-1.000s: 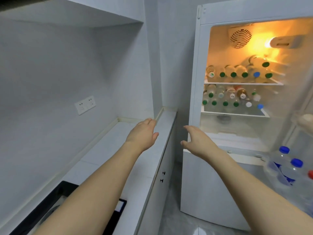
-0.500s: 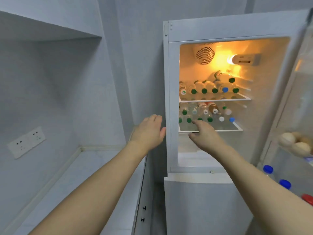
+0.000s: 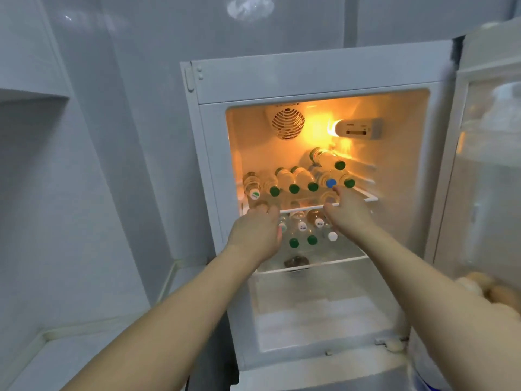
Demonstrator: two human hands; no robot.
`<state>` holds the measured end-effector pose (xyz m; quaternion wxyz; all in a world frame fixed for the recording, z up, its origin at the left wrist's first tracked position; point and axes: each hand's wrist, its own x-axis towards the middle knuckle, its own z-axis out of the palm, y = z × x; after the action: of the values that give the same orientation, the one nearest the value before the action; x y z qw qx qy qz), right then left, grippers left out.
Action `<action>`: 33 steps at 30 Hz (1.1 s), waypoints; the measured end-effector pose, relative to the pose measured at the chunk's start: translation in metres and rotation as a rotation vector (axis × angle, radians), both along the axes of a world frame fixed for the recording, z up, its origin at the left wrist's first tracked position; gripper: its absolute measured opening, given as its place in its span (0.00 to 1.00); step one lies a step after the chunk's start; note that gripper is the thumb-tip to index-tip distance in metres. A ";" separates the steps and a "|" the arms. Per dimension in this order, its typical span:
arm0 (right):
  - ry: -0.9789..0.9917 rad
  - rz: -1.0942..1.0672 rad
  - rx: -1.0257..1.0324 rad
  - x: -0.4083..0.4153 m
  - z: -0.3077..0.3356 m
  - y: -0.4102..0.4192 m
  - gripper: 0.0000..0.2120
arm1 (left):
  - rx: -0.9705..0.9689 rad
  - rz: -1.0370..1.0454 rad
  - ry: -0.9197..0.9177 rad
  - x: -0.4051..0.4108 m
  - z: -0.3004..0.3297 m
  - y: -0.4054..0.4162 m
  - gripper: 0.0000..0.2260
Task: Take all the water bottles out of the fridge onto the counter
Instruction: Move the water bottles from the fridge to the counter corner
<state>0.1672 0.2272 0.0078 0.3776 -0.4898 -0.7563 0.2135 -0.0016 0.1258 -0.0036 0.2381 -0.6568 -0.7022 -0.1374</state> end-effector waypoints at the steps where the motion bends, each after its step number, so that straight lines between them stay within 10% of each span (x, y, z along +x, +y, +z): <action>1: 0.023 0.000 -0.004 -0.001 0.004 0.016 0.20 | 0.001 -0.006 0.014 0.001 0.002 0.015 0.13; 33: 0.229 -0.343 0.035 -0.077 -0.017 0.310 0.23 | -0.372 0.588 0.281 -0.064 -0.014 0.289 0.08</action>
<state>0.0901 0.5369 -0.0090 0.5002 -0.5773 -0.6176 0.1872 -0.0660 0.4143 -0.0178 0.2380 -0.4714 -0.8343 0.1581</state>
